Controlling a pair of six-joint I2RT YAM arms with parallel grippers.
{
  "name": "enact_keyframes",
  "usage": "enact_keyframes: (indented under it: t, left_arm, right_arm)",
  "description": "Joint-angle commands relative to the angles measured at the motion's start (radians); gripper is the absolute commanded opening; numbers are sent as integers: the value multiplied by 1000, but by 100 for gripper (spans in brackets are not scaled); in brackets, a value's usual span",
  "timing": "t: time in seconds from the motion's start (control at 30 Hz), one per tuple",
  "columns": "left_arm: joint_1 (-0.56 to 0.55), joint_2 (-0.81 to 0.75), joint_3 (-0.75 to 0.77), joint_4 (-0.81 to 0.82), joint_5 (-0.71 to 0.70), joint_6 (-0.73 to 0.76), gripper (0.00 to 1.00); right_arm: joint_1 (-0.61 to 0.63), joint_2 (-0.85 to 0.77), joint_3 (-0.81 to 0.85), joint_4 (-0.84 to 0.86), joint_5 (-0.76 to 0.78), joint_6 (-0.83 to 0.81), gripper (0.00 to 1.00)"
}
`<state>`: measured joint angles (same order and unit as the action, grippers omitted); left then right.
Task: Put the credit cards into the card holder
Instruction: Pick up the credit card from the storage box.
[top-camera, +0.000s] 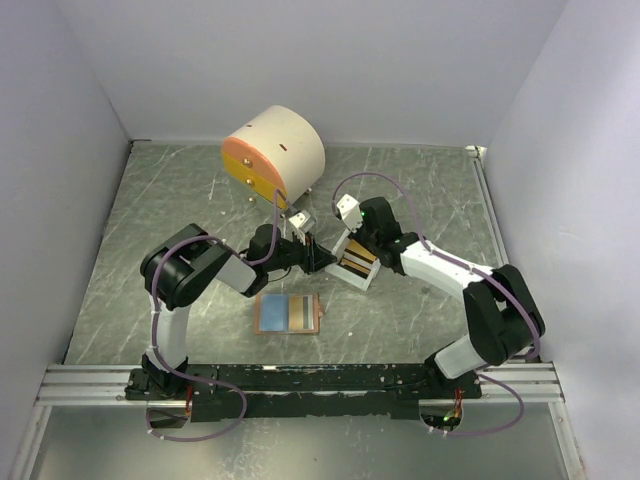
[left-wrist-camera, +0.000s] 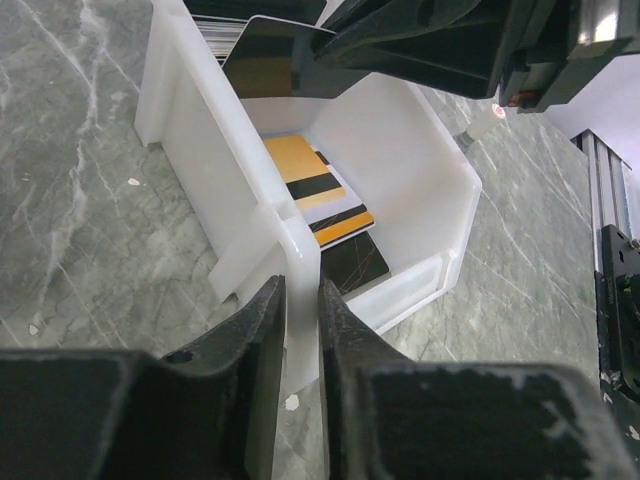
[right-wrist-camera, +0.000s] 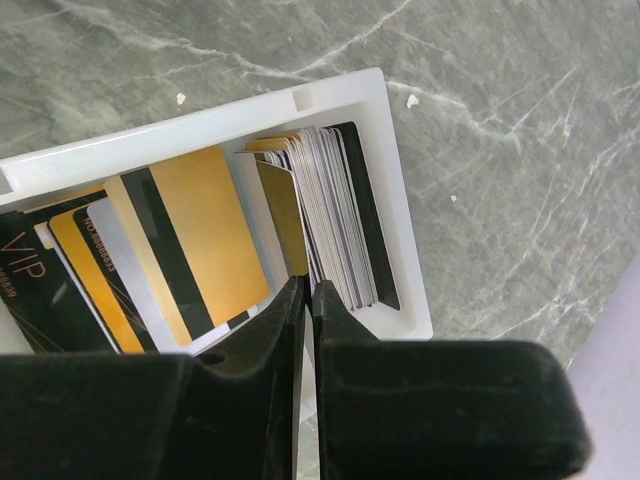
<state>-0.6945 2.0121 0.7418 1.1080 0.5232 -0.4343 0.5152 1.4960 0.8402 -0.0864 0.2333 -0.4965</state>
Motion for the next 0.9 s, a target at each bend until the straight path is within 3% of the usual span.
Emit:
enact_keyframes:
  t: [0.0, 0.43, 0.73, 0.87]
  left_arm:
    - [1, 27, 4, -74, 27, -26, 31]
    - [8, -61, 22, -184, -39, -15, 44]
    - [18, -162, 19, -293, -94, -4, 47]
    - [24, -212, -6, -328, -125, -9, 46]
  right_arm:
    - [-17, -47, 42, -26, -32, 2, 0]
    - [-17, -129, 57, -71, -51, 83, 0]
    - [-17, -245, 77, -66, -70, 263, 0]
    - [-17, -284, 78, -88, -173, 363, 0]
